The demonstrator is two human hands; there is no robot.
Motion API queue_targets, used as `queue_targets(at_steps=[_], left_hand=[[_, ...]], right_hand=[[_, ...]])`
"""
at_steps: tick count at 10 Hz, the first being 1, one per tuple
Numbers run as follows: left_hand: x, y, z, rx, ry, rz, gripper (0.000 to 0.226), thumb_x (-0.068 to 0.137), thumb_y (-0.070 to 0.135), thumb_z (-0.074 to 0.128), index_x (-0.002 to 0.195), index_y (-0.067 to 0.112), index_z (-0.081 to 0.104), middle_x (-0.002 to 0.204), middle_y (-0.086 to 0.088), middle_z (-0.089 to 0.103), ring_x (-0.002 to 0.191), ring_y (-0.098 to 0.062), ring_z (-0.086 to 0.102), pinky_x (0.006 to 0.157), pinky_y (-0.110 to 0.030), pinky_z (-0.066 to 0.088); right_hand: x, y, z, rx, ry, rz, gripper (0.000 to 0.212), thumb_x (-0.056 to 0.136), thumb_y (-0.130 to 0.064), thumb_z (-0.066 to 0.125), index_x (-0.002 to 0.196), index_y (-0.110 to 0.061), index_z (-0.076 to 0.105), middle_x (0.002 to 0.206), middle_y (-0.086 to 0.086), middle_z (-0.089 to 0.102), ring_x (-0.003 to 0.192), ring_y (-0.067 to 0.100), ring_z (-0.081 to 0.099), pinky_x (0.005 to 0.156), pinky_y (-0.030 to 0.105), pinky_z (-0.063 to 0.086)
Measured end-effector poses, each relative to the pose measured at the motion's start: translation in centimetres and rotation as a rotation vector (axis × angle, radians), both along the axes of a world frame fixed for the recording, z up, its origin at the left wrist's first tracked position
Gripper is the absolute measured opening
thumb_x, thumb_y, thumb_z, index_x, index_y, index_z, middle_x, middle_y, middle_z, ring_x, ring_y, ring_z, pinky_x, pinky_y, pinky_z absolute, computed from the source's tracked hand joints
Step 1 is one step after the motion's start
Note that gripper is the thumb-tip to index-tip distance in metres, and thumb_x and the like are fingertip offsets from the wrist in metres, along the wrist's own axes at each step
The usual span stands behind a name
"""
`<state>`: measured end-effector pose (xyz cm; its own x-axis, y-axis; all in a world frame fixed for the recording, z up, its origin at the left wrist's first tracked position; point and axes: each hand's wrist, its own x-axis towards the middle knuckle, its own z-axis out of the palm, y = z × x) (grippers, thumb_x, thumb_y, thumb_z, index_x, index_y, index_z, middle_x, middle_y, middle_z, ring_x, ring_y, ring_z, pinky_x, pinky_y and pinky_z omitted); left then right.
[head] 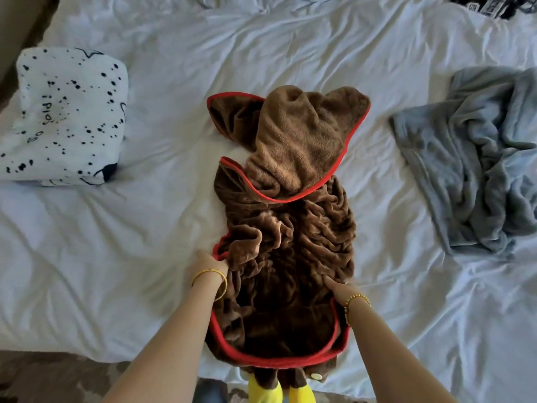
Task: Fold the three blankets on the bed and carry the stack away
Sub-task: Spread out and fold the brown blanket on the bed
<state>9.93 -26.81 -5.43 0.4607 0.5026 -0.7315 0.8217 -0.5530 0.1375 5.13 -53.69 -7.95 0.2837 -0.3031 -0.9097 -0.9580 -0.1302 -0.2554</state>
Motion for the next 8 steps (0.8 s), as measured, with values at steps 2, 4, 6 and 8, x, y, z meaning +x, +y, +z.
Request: queue_targets(at_steps=[2, 4, 6, 8], left_hand=[[4.1, -0.1, 5.2, -0.229, -0.028, 0.094, 0.032, 0.089, 0.031, 0.055, 0.106, 0.005, 0.063, 0.113, -0.014, 0.064, 0.104, -0.032, 0.058, 0.087, -0.033, 0.043], [18.5, -1.8, 20.1, -0.262, -0.521, 0.031, 0.033, 0.094, 0.022, 0.047, 0.121, 0.006, 0.059, 0.128, -0.015, 0.058, 0.119, -0.03, 0.053, 0.098, -0.029, 0.038], [31.0, -1.4, 48.6, -0.313, -1.45, 0.06, 0.033, 0.093, 0.015, 0.047, 0.122, 0.009, 0.06, 0.122, -0.008, 0.063, 0.113, -0.021, 0.057, 0.081, -0.011, 0.034], [29.9, 0.7, 54.8, -0.411, -1.678, -0.047, 0.051, 0.088, 0.004, 0.042, 0.136, 0.02, 0.048, 0.138, 0.004, 0.052, 0.119, -0.009, 0.051, 0.08, 0.004, 0.031]], right_hand=[[3.7, 2.3, 5.4, 0.206, -0.17, -0.087, 0.023, 0.086, -0.017, 0.062, 0.106, -0.005, 0.063, 0.119, 0.018, 0.062, 0.105, 0.032, 0.06, 0.099, 0.043, 0.045], [19.3, 4.5, 20.0, 0.098, -0.565, 0.175, 0.024, 0.091, -0.007, 0.049, 0.107, 0.002, 0.064, 0.1, 0.014, 0.064, 0.11, 0.034, 0.058, 0.09, 0.037, 0.049], [35.7, 7.4, 50.5, -0.317, -1.352, 0.097, 0.034, 0.093, -0.02, 0.044, 0.122, -0.005, 0.054, 0.121, 0.014, 0.058, 0.113, 0.028, 0.053, 0.082, 0.027, 0.042], [34.1, 7.8, 59.0, -0.515, -1.613, 0.033, 0.035, 0.093, -0.019, 0.042, 0.124, -0.003, 0.048, 0.126, 0.017, 0.056, 0.117, 0.031, 0.052, 0.095, 0.031, 0.038]])
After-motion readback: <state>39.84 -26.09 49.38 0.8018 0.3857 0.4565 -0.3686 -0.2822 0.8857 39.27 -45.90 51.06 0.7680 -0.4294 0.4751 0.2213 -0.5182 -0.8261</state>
